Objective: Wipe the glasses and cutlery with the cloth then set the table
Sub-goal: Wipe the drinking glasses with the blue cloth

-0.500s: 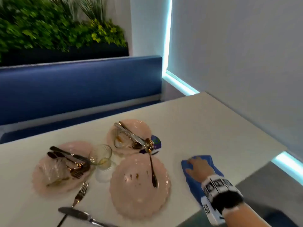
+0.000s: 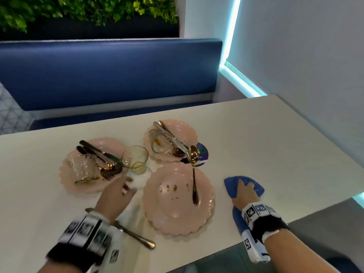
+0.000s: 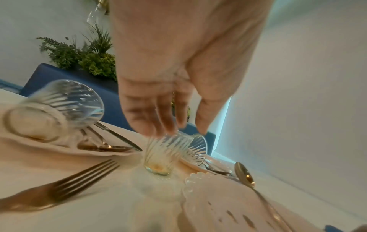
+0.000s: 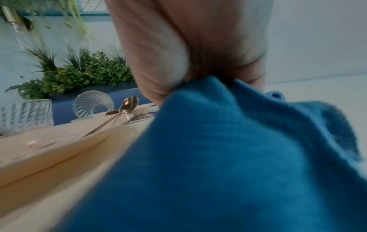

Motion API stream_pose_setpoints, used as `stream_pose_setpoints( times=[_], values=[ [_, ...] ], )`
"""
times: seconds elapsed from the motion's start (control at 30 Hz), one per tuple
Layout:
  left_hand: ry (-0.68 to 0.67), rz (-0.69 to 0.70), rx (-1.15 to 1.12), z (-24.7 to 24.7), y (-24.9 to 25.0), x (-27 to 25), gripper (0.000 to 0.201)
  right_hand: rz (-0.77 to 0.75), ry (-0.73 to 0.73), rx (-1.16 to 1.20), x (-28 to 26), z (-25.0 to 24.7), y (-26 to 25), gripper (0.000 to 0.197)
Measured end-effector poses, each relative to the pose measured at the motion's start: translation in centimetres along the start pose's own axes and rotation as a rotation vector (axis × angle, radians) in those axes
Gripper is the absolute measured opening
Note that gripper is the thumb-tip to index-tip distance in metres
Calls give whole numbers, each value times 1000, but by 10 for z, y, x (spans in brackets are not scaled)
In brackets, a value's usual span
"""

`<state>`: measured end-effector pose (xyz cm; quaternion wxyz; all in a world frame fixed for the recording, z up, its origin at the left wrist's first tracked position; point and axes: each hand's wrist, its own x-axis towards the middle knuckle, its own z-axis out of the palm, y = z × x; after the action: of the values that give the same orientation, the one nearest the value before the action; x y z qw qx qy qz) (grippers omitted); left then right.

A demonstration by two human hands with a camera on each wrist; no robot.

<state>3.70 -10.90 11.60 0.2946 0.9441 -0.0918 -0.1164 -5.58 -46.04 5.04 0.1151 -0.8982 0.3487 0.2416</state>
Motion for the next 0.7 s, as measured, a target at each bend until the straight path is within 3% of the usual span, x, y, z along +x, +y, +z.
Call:
stream_pose_setpoints(
  times=[0.07, 0.13, 0.27, 0.37, 0.47, 0.57, 0.7],
  values=[
    [177, -37, 54, 2, 6, 29, 59, -54, 1, 63, -10, -10, -4, 51],
    [242, -78, 117, -2, 18, 49, 86, -112, 12, 149, -20, -26, -9, 43],
    [111, -162, 244, 6, 19, 82, 116, -308, 95, 325, -44, -62, -32, 38],
    [37, -182, 162, 15, 11, 98, 114, -417, 69, 431, -54, -78, -50, 41],
    [87, -106, 37, 20, 9, 99, 101, -496, -12, 568, -57, -84, -65, 39],
    [169, 57, -70, 16, 15, 83, 99, -578, -72, 726, -59, -90, -88, 39],
    [144, 329, -178, -3, 40, 50, 105, -721, -172, 871, -72, -91, -135, 48]
  ],
)
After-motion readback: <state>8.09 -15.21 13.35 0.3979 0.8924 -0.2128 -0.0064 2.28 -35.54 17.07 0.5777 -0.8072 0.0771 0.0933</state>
